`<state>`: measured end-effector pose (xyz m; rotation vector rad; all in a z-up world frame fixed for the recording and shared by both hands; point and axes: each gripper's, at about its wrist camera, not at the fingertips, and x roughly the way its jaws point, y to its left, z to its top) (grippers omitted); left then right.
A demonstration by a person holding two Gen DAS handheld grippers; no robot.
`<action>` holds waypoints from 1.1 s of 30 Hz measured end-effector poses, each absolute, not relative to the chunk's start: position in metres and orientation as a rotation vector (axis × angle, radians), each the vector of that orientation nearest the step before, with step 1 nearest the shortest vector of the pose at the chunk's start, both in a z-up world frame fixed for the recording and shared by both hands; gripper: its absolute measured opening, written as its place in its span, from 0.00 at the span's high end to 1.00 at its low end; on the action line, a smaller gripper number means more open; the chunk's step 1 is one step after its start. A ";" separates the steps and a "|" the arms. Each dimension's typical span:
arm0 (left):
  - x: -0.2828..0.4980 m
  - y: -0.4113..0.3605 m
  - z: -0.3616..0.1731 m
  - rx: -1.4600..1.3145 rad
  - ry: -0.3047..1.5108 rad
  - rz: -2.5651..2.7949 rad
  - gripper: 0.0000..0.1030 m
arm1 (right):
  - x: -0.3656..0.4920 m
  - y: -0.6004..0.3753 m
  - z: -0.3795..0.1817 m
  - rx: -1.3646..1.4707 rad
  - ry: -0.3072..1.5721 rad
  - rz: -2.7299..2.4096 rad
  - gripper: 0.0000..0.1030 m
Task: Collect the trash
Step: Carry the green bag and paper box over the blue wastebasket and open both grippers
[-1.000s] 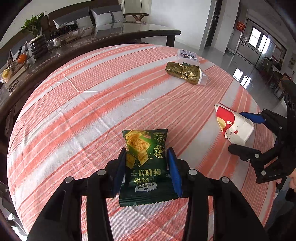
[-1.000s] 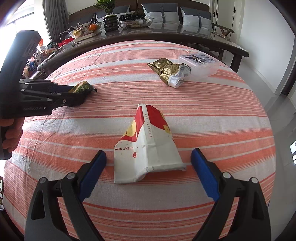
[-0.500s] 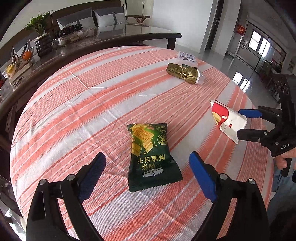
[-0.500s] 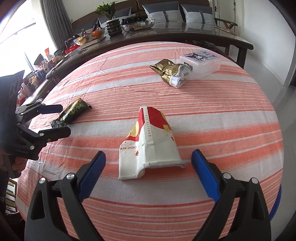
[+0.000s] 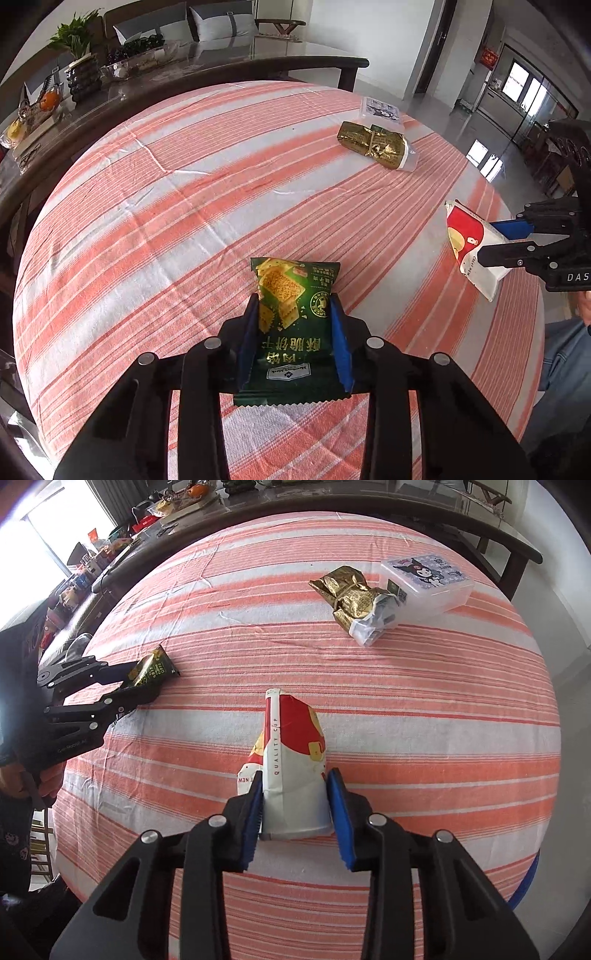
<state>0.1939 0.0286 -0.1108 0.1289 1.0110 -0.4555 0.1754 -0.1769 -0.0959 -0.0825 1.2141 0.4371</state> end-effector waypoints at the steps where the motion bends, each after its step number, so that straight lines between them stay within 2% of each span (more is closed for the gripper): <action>1: 0.190 0.027 -0.109 0.133 1.001 -0.457 0.67 | 0.171 -0.178 -0.091 -0.074 1.197 0.435 0.69; 10: 0.162 -0.007 -0.090 0.130 0.942 -0.510 0.67 | 0.139 -0.207 -0.086 0.046 1.129 0.400 0.69; 33: 0.127 -0.176 -0.067 0.311 0.849 -0.650 0.67 | 0.100 -0.326 -0.068 0.198 1.033 0.263 0.69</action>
